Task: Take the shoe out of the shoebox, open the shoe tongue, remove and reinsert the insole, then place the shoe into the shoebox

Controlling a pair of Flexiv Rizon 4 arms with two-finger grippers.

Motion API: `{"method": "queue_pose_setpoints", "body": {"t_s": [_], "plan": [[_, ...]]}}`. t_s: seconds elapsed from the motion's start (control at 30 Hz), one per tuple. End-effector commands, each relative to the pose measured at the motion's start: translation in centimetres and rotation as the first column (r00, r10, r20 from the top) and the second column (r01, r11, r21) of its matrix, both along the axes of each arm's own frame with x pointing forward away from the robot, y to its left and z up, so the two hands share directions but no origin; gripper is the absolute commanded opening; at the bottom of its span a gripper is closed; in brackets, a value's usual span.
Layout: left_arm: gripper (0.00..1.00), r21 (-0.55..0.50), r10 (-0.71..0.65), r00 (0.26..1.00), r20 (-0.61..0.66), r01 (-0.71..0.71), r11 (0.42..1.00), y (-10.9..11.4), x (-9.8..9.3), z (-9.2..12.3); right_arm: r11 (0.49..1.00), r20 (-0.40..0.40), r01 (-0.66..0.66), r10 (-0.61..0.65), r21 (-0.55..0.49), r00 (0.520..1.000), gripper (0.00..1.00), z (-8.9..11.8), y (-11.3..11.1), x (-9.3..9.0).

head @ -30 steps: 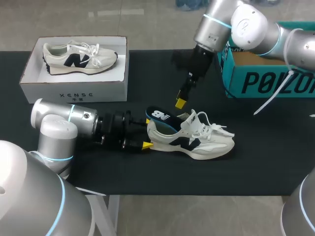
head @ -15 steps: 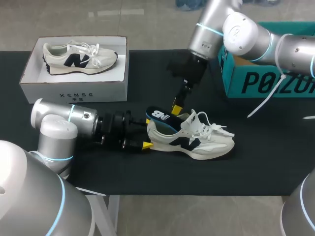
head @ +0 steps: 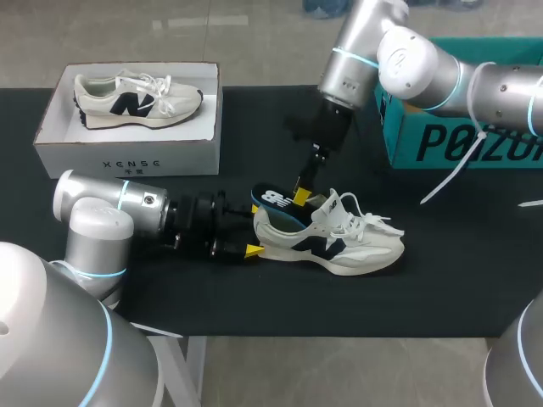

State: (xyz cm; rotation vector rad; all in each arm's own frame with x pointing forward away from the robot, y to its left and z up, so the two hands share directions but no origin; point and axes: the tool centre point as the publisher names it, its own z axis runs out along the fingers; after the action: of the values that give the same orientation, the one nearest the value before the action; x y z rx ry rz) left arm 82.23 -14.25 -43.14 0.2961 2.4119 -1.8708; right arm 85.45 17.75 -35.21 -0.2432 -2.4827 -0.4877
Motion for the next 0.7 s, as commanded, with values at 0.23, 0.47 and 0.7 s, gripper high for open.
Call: {"method": "queue_pose_setpoints", "body": {"t_s": [0.23, 0.47, 0.7], "plan": [[0.0, 0.001, 0.001, 1.0, 0.001, -0.001, 1.0, -0.07, -0.1, -0.25, 1.0, 0.004, 0.017, -0.017, 0.015, 1.0, 0.23, -0.02, 0.07, -0.44], [0.0, 0.001, 0.001, 1.0, 0.001, -0.001, 1.0, -0.07, -0.1, -0.25, 1.0, 0.01, 0.016, -0.016, 0.019, 1.0, 0.28, 0.36, 0.42, -0.4], [0.0, 0.001, 0.001, 1.0, 0.001, -0.001, 1.0, -0.07, -0.1, -0.25, 1.0, 0.016, 0.011, -0.011, 0.026, 1.0, 0.0, 0.68, 0.65, -0.32]]}}
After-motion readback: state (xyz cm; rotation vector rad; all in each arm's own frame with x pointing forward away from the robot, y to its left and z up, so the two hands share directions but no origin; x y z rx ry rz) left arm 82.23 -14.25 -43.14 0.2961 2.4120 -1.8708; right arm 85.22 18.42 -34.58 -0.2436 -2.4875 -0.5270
